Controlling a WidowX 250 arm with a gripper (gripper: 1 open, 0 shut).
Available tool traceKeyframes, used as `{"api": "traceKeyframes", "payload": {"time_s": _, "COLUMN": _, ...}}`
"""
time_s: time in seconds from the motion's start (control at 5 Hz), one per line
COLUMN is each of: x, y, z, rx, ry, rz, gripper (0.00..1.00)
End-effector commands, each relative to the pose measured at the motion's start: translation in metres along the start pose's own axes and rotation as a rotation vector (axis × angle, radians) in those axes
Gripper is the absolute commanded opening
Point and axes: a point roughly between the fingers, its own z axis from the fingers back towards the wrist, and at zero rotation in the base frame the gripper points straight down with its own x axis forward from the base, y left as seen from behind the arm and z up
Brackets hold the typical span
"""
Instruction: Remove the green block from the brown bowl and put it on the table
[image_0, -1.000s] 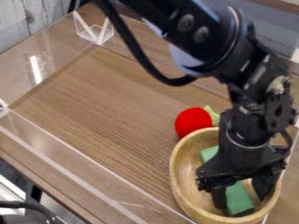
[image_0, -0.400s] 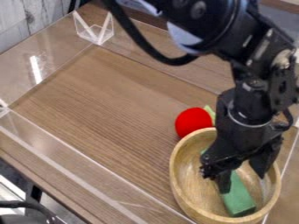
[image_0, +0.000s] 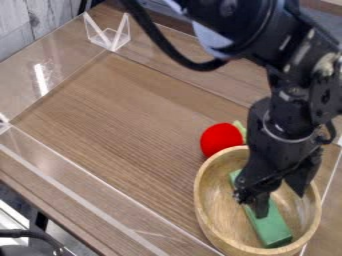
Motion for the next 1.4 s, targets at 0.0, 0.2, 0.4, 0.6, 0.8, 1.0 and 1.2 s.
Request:
{"api": "traceKeyframes", "payload": {"time_s": 0.0, "x": 0.009, "y": -0.001, "z": -0.011, "rx": -0.012, "ry": -0.018, "rz": 0.071, "gripper": 1.00}}
{"api": "traceKeyframes", "payload": {"time_s": 0.2, "x": 0.004, "y": 0.002, "z": -0.003, "rx": -0.012, "ry": -0.026, "rz": 0.090, "gripper": 0.00}}
{"api": "traceKeyframes", "payload": {"time_s": 0.4, "x": -0.001, "y": 0.003, "z": 0.011, "rx": -0.020, "ry": -0.032, "rz": 0.102, "gripper": 0.00}}
{"api": "traceKeyframes", "payload": {"time_s": 0.6, "x": 0.012, "y": 0.008, "z": 0.033, "rx": -0.044, "ry": -0.030, "rz": 0.117, "gripper": 0.00}}
{"api": "traceKeyframes", "payload": {"time_s": 0.8, "x": 0.031, "y": 0.015, "z": 0.052, "rx": -0.066, "ry": -0.021, "rz": 0.138, "gripper": 0.00}}
{"api": "traceKeyframes", "payload": {"time_s": 1.0, "x": 0.044, "y": 0.005, "z": 0.062, "rx": -0.080, "ry": -0.017, "rz": 0.183, "gripper": 0.00}}
{"api": "traceKeyframes", "payload": {"time_s": 1.2, "x": 0.052, "y": 0.000, "z": 0.072, "rx": -0.089, "ry": -0.028, "rz": 0.219, "gripper": 0.00}}
